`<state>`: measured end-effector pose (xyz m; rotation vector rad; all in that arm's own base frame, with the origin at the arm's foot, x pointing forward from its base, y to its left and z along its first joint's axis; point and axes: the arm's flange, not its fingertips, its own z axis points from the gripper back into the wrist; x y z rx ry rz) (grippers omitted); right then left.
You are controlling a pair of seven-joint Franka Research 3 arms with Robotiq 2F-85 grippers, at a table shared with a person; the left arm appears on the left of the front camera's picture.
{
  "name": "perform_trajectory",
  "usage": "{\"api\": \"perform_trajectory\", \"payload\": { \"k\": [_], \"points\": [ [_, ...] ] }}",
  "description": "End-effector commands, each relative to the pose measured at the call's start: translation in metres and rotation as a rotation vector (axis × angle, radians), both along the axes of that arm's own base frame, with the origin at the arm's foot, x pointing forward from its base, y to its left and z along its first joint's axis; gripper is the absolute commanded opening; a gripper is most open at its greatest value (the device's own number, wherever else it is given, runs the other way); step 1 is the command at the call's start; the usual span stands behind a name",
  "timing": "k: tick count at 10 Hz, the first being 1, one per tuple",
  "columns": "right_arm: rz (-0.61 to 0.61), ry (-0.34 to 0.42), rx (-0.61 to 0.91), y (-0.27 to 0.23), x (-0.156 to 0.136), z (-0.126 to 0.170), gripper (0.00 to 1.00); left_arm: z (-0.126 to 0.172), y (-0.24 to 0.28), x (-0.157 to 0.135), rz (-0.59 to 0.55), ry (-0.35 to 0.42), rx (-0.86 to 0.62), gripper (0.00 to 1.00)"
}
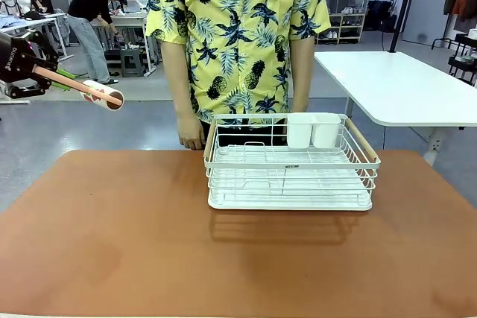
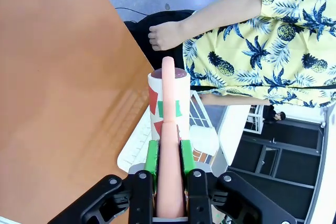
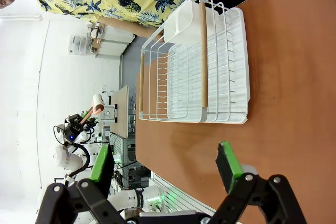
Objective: Clean the table.
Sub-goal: Clean the table with the Lint Roller when the human lifts the Dish drying rack.
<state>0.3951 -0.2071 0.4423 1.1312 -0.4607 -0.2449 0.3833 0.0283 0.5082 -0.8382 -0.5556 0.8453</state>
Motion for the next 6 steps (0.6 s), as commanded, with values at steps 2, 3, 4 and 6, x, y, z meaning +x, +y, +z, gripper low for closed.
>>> {"api": "perform_trajectory", "payload": {
  "k": [2,3,4,6],
  "points": [
    [0.004,-0.019,0.01,0.0003,0.0001,0.0025,1.0,0.0027,0.0001,-0.0008,0.004,0.002,0.007,0.0],
    [0.004,-0.019,0.01,0.0003,0.0001,0.0025,1.0,0.0027,0.0001,-0.0008,0.004,0.002,0.007,0.0],
    [0.004,-0.019,0.01,0.0003,0.0001,0.0025,1.0,0.0027,0.0001,-0.0008,0.004,0.002,0.007,0.0],
    [0.004,-0.019,0.01,0.0003,0.0001,0.0025,1.0,0.0027,0.0001,-0.0008,0.004,0.002,0.007,0.0]
  ]
}}
